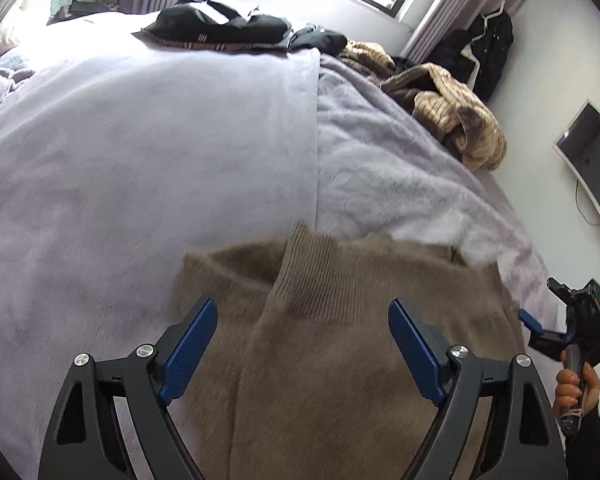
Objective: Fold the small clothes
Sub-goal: 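Lift the hem with both tools and fold it over toward the collar, then open both tools and release the folded hem at the collar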
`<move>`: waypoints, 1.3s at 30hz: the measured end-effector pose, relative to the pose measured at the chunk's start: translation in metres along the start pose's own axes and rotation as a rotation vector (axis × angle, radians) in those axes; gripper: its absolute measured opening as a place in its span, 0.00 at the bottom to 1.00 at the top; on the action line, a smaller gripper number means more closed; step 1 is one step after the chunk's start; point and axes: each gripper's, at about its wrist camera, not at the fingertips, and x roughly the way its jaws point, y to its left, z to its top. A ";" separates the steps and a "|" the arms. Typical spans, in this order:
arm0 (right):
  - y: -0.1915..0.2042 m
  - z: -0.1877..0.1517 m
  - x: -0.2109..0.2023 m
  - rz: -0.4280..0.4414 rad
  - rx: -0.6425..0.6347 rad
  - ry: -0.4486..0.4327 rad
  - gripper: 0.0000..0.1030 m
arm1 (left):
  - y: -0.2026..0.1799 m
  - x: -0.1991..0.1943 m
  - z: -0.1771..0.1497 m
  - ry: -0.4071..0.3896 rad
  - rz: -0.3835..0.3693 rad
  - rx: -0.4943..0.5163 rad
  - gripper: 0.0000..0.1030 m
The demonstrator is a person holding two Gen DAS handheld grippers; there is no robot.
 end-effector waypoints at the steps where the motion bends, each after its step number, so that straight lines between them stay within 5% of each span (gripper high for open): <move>1: 0.001 -0.008 -0.005 -0.025 -0.028 0.013 0.78 | 0.004 -0.005 -0.009 0.015 -0.012 -0.004 0.85; 13: -0.033 -0.088 -0.072 -0.075 -0.093 0.082 0.78 | 0.032 -0.050 -0.101 0.173 -0.158 -0.011 0.85; 18: -0.041 -0.098 -0.069 -0.010 -0.082 0.140 0.61 | 0.019 -0.051 -0.112 0.202 -0.256 0.015 0.85; 20: -0.042 -0.103 -0.066 -0.016 -0.091 0.177 0.50 | 0.015 -0.047 -0.111 0.215 -0.258 0.022 0.76; 21: -0.040 -0.104 -0.062 -0.045 -0.098 0.195 0.36 | 0.015 -0.044 -0.111 0.227 -0.253 0.024 0.61; 22: -0.040 -0.107 -0.057 -0.103 -0.112 0.217 0.11 | 0.016 -0.040 -0.110 0.243 -0.224 0.027 0.38; 24: -0.035 -0.110 -0.058 -0.131 -0.137 0.227 0.06 | 0.021 -0.037 -0.110 0.263 -0.157 0.031 0.07; 28: -0.018 -0.111 -0.078 -0.126 -0.203 0.197 0.06 | 0.029 -0.059 -0.111 0.225 -0.193 0.003 0.07; 33: -0.039 -0.110 -0.067 -0.239 -0.180 0.233 0.05 | 0.030 -0.049 -0.131 0.239 -0.081 0.063 0.07; 37: -0.055 -0.113 -0.070 -0.218 -0.123 0.206 0.05 | 0.037 -0.056 -0.139 0.214 -0.070 0.022 0.07; 38: -0.055 -0.112 -0.074 -0.220 -0.110 0.198 0.05 | 0.038 -0.061 -0.138 0.209 -0.062 0.022 0.09; 39: -0.055 -0.112 -0.077 -0.229 -0.106 0.192 0.05 | 0.039 -0.069 -0.137 0.202 -0.035 0.026 0.25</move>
